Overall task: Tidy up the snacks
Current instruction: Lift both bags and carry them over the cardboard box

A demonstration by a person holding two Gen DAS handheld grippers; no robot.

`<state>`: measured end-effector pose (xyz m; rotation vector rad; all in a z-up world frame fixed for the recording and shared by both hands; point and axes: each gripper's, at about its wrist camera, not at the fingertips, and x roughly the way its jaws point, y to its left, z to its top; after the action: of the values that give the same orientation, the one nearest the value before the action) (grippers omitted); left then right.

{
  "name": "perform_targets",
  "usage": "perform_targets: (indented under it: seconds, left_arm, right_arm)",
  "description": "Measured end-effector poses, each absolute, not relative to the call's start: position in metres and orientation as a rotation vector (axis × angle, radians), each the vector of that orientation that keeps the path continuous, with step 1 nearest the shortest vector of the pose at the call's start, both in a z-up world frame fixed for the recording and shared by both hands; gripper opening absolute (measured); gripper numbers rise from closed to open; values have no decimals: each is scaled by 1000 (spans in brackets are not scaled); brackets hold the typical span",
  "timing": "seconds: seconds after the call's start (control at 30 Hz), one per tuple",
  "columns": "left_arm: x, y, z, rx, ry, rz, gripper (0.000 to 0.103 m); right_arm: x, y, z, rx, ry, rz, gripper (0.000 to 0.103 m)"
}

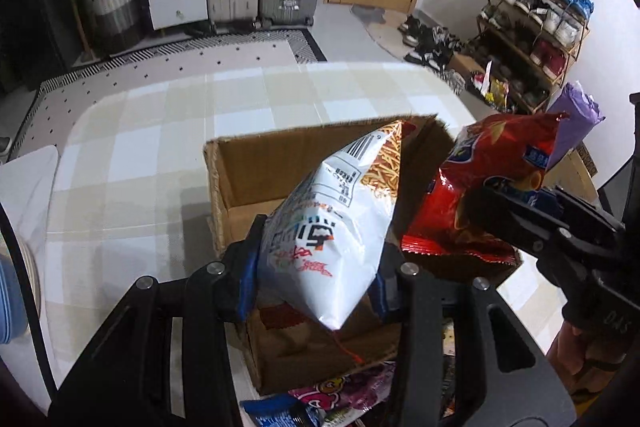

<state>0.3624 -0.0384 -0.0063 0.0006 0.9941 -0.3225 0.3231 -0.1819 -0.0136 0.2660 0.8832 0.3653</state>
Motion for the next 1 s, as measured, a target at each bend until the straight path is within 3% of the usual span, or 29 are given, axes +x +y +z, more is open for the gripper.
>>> perform_targets:
  seconds: [0.37, 0.6, 0.77, 1.0]
  left_arm:
    - [381, -46, -54, 55, 1045, -354, 41]
    - [376, -48, -52, 66, 1047, -360, 41]
    - [376, -53, -53, 96, 1063, -362, 49]
    - [375, -50, -52, 66, 1072, -348, 50]
  right_arm:
    - [341, -176, -42, 230, 928, 349, 39]
    - [338, -179, -51, 228, 942, 331, 39]
    - [337, -180, -54, 218, 948, 319, 39]
    - [339, -181, -59, 212, 971, 319, 40]
